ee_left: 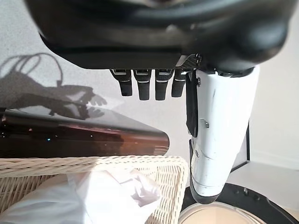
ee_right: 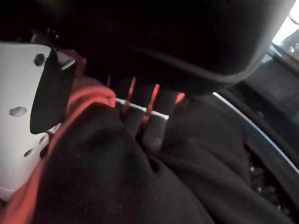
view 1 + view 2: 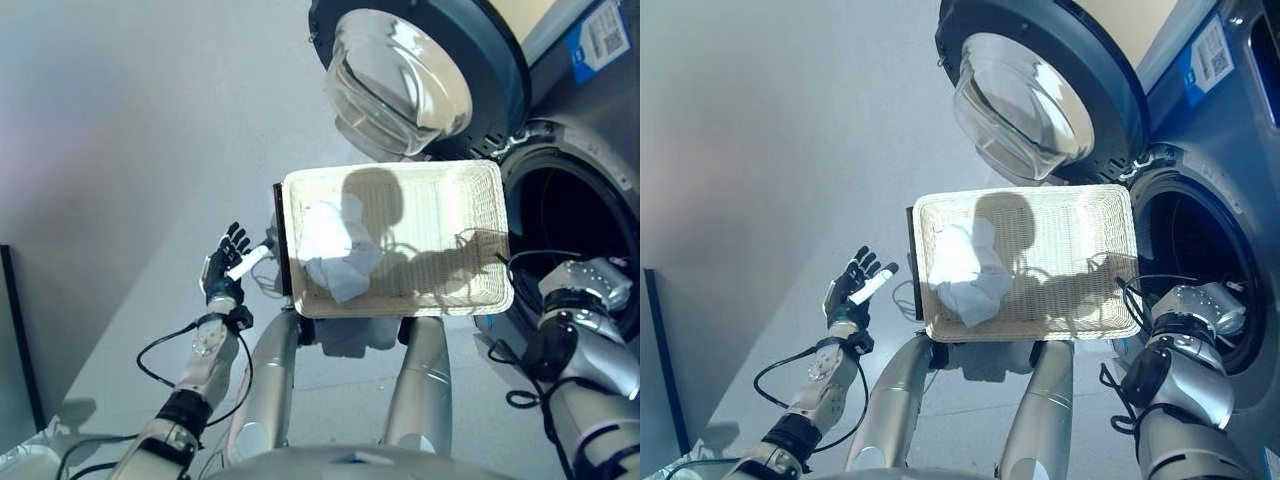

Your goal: Pick up the clothes and place them into the washing machine

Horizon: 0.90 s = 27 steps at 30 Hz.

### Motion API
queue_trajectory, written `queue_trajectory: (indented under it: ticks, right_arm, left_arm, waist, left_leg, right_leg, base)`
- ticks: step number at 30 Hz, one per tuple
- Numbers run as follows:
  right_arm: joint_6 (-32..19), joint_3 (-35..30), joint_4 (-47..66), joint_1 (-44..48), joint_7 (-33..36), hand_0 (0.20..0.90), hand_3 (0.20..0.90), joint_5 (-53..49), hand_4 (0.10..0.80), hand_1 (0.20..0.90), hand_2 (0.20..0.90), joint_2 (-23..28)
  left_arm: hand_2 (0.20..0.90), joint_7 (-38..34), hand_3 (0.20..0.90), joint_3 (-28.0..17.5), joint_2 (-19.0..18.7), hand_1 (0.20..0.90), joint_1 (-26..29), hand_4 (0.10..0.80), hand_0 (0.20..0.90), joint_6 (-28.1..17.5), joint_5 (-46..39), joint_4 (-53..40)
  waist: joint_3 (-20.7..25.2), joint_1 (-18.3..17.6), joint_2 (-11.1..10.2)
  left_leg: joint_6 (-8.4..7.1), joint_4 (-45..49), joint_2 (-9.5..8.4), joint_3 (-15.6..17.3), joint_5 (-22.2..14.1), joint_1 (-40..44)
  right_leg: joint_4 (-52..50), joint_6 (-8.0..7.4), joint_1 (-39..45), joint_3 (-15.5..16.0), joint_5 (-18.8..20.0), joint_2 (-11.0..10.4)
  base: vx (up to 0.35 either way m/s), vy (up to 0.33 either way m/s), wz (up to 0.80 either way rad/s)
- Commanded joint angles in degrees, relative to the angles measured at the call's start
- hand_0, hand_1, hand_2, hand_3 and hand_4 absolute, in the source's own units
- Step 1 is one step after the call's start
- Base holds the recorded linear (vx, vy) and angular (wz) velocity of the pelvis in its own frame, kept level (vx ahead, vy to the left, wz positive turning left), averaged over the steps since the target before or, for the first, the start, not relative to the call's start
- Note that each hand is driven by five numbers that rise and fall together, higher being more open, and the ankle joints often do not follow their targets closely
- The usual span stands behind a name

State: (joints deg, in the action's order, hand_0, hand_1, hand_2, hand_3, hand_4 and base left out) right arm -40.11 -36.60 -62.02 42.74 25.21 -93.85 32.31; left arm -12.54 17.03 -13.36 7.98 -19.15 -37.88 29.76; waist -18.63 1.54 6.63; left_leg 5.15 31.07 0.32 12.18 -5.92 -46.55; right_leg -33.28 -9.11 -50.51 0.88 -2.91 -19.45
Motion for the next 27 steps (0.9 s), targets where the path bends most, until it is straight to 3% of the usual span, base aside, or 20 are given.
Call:
queue_trajectory:
  ticks: [1, 5, 6, 7, 8, 9, 20, 27]
  right_arm:
    - [-8.12, 2.79, 3.09, -3.22, -2.01, 0.200, 0.200, 6.39, 0.300, 0.200, 0.200, 12.03]
    - [-7.78, 3.74, 4.70, -3.09, -3.53, 0.208, 0.208, 6.08, 0.306, 0.208, 0.208, 10.18]
    - [-7.78, 3.74, 4.69, -3.10, -3.59, 0.274, 0.274, 6.03, 0.353, 0.274, 0.274, 10.16]
    - [-7.72, 4.10, 4.56, -2.92, -4.00, 0.631, 0.631, 5.89, 0.608, 0.631, 0.631, 9.50]
    - [-7.73, 4.14, 4.54, -2.89, -4.01, 0.801, 0.801, 5.87, 0.729, 0.801, 0.801, 9.49]
    - [-7.39, 4.20, 4.10, -2.85, -4.01, 0.900, 0.900, 5.92, 0.800, 0.900, 0.900, 9.57]
    - [-6.03, 5.34, 3.57, -2.57, -4.84, 0.900, 0.900, 4.84, 0.800, 0.900, 0.900, 8.27]
    - [-2.37, 8.97, 1.91, -2.03, -6.05, 0.900, 0.900, 5.99, 0.800, 0.900, 0.900, 3.62]
  left_arm:
    - [0.900, -0.17, 0.900, -1.22, -2.47, 0.900, -2.64, 0.800, 0.900, -4.33, -0.40, -4.02]
    - [0.900, -0.27, 0.900, -1.83, -2.44, 0.900, -2.82, 0.800, 0.900, -4.48, -0.81, -4.22]
    - [0.900, -0.26, 0.900, -1.84, -2.45, 0.900, -2.83, 0.800, 0.900, -4.47, -0.82, -4.23]
    - [0.900, -0.29, 0.900, -2.00, -2.47, 0.900, -2.76, 0.800, 0.900, -4.43, -0.91, -3.98]
    - [0.900, -0.29, 0.900, -2.03, -2.47, 0.900, -2.76, 0.800, 0.900, -4.42, -0.91, -3.97]
    - [0.900, -0.22, 0.900, -2.11, -2.50, 0.900, -2.71, 0.800, 0.900, -4.38, -0.93, -3.81]
    - [0.900, 0.20, 0.900, -2.09, -2.34, 0.900, -2.81, 0.800, 0.900, -4.14, -1.77, -3.92]
    - [0.900, 1.03, 0.900, -1.18, -2.11, 0.900, -2.26, 0.800, 0.900, -4.09, -2.42, -3.04]
  waist:
    - [5.01, -0.87, 0.90]
    - [4.98, -0.88, 0.87]
    - [4.98, -0.89, 0.85]
    - [5.04, -0.73, 0.85]
    - [5.05, -0.75, 0.85]
    - [5.12, -0.75, 0.77]
    - [4.94, -0.78, 0.04]
    - [4.86, -0.19, -0.56]
  left_leg:
    - [-6.56, 0.12, 2.63, -4.85, -2.92, 1.43]
    - [-6.48, 0.12, 2.78, -4.68, -2.89, 1.33]
    - [-6.48, 0.12, 2.78, -4.68, -2.89, 1.32]
    - [-6.45, 0.11, 2.87, -4.68, -2.82, 1.25]
    - [-6.46, 0.10, 2.88, -4.68, -2.81, 1.25]
    - [-6.46, 0.05, 2.89, -4.75, -2.81, 1.24]
    - [-6.46, -0.02, 2.96, -4.46, -2.71, 1.34]
    - [-6.36, -2.43, 2.51, -4.34, -1.95, 4.15]
  right_leg:
    - [-1.10, 1.72, 0.07, -0.43, 1.07, 2.80]
    - [-1.16, 1.74, -0.12, -0.37, 1.21, 2.90]
    - [-1.16, 1.74, -0.12, -0.37, 1.22, 2.90]
    - [-1.22, 1.81, -0.21, -0.27, 1.22, 2.88]
    - [-1.22, 1.82, -0.23, -0.27, 1.22, 2.89]
    - [-1.24, 1.83, -0.25, -0.24, 1.20, 2.92]
    - [-0.74, 1.81, 0.31, 0.09, 1.41, 3.11]
    - [1.84, 1.52, 3.32, 0.50, 2.43, 2.94]
  base:
    - [0.000, 0.000, 0.00]
    - [0.000, 0.000, 0.00]
    - [0.000, 0.000, 0.00]
    - [0.000, 0.000, 0.00]
    - [0.000, 0.000, 0.00]
    - [0.000, 0.000, 0.00]
    - [0.000, 0.000, 0.00]
    - [0.018, 0.007, -0.01]
